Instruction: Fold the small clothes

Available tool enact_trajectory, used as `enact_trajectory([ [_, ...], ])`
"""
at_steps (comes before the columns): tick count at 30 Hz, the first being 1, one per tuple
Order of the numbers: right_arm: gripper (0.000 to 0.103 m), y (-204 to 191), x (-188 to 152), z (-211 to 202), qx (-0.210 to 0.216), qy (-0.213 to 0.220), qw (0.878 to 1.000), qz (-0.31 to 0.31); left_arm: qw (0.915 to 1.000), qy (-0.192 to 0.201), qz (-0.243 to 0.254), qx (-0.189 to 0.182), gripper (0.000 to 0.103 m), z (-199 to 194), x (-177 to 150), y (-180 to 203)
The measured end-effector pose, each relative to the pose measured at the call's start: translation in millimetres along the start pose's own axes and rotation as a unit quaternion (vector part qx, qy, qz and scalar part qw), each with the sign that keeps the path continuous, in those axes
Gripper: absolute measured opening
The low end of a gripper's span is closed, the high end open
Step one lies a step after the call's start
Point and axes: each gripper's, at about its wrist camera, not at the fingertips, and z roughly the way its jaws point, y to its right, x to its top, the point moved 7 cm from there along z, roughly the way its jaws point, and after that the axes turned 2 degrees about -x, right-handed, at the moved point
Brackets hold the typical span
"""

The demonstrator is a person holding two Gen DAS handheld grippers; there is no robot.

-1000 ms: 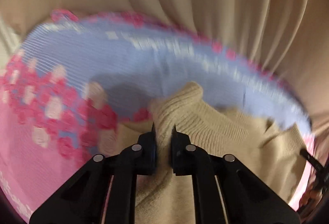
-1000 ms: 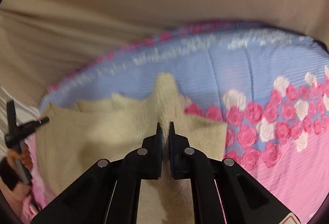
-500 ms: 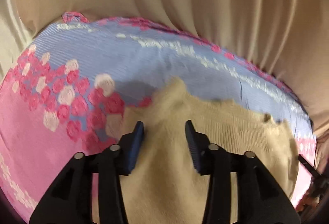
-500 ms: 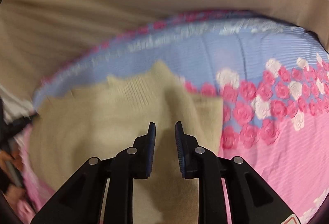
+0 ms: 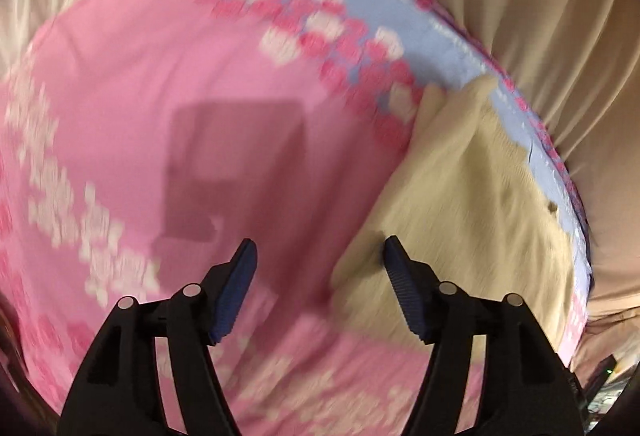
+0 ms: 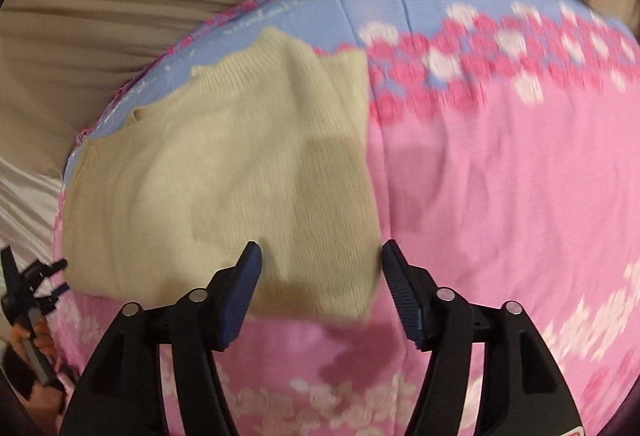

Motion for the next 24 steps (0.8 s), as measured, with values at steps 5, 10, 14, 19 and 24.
enact_trajectory([
  [5, 0.071, 5, -18, 14, 0.066, -0.018, 0.994, 0.080, 0.9987, -0.010, -0.005, -0.050, 0.081, 13, -21, 17],
  [10, 0.062, 1, -10, 32, 0.109, -0.009, 0.983, 0.144, 0.9983, 0.002, 0.008, -0.057, 0.067, 30, -19, 38],
  [14, 0.024, -7, -3, 26, 0.118, 0.005, 0.983, 0.140, 0.9972, -0.011, 0.017, -0.073, 0.020, 27, -13, 47],
  [19, 0.021, -5, -6, -31, 0.106, 0.037, 0.989, 0.092, 0.9914, -0.026, -0.007, -0.128, 0.014, -20, -21, 43],
  [24, 0.021, 37, -48, -54, 0.058, 0.022, 0.995, 0.077, 0.9891, -0.091, 0.020, -0.114, 0.014, -27, -80, 39],
])
